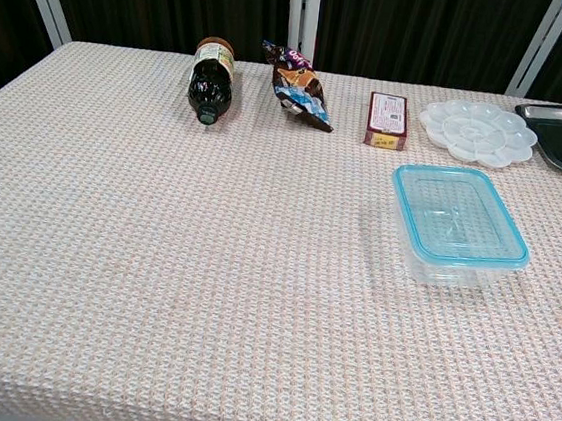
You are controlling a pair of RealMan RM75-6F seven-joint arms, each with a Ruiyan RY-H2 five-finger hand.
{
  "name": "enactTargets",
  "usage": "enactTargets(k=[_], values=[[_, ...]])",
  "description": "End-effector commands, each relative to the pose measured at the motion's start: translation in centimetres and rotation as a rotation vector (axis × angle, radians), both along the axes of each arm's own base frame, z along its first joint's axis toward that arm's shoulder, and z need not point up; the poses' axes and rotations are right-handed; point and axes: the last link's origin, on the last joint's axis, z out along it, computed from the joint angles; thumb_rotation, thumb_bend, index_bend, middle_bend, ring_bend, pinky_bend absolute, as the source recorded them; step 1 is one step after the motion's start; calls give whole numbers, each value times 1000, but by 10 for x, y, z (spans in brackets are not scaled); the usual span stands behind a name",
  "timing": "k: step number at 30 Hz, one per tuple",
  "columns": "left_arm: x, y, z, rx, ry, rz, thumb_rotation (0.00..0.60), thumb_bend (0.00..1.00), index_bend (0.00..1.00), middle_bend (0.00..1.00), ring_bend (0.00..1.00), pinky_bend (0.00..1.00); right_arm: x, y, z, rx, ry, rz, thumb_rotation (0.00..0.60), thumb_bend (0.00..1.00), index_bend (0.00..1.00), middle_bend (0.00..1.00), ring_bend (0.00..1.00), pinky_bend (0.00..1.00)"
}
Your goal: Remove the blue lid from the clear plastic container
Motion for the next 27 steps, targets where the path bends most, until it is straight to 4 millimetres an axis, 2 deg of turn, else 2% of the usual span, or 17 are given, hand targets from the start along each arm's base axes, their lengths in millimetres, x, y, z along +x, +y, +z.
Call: enactTargets(k=[1, 8, 11, 16, 18, 23, 27], values=[[-5, -3, -1, -27, -4, 13, 600, 46, 43, 52, 0, 22, -1, 1, -2, 3, -2, 1, 600, 95, 42, 117, 0, 0], [-2, -2, -4, -38, -19, 17, 600, 45, 43, 52, 0, 31, 2, -4, -5, 13, 6, 16, 600, 95, 42, 117, 0, 0], [1, -2, -4, -34, -32, 10, 600, 45, 43, 52, 0, 32, 1, -11, -12, 31, 27, 18, 600, 95, 42, 118, 0, 0], [7, 1, -7, -42, -35, -11, 600, 46, 43, 52, 0, 34, 6, -36, -43, 120, 62, 50, 600, 95, 37, 116, 0, 0], [9, 1, -8, -47, -37, -18, 600, 45, 43, 52, 0, 35, 12, -49, -55, 143, 61, 81, 600, 94, 28, 112, 0, 0], [11, 0, -9, -56, -49, -13, 600, 45, 43, 52, 0, 36, 30, -81, -92, 188, 129, 172, 600, 8, 25, 100, 0, 0], [10, -1, -9, -62, -50, -7, 600, 45, 43, 52, 0, 37, 43, -99, -121, 242, 141, 223, 600, 0, 14, 63, 0, 0]])
